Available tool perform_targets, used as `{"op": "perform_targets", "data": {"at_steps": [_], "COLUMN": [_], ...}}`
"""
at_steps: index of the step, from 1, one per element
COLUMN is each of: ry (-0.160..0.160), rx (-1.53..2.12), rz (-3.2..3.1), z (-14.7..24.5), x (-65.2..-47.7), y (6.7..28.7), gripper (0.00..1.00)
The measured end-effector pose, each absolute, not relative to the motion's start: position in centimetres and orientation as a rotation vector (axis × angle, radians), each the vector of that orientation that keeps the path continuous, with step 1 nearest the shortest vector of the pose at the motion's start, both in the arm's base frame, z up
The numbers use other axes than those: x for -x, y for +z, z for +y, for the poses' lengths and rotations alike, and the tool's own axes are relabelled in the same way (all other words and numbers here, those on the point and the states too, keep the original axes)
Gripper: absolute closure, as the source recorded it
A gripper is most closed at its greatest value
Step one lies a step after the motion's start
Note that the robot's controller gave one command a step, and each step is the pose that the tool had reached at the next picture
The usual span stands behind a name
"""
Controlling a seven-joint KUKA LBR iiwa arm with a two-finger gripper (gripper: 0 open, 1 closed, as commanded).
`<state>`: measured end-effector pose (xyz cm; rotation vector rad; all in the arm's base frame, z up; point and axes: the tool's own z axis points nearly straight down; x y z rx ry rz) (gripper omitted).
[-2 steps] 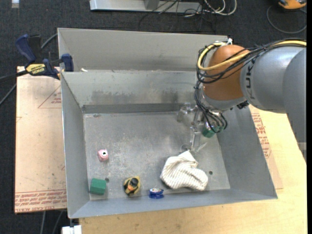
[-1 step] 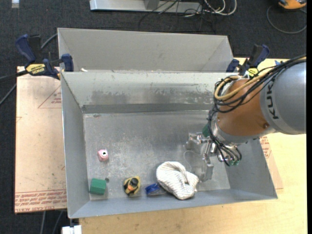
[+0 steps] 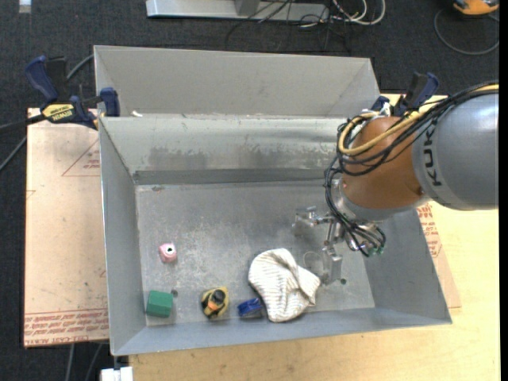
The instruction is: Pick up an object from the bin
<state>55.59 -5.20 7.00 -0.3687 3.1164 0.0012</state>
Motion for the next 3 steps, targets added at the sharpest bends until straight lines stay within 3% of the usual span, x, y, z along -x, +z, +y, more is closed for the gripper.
{"op": "perform_targets", "data": {"at_steps": [1,2,3], "ry": [0.003,0.001,0.001], "rx": [0.462,0.931,0.931], "rz": [3.100,2.992,2.992], "z": [-3.8,-1.8,-1.8], "x": [-50.0,-49.9,-49.9], "y": [7.0,7.0,7.0], "gripper": [0.00,1.00,1.00]}}
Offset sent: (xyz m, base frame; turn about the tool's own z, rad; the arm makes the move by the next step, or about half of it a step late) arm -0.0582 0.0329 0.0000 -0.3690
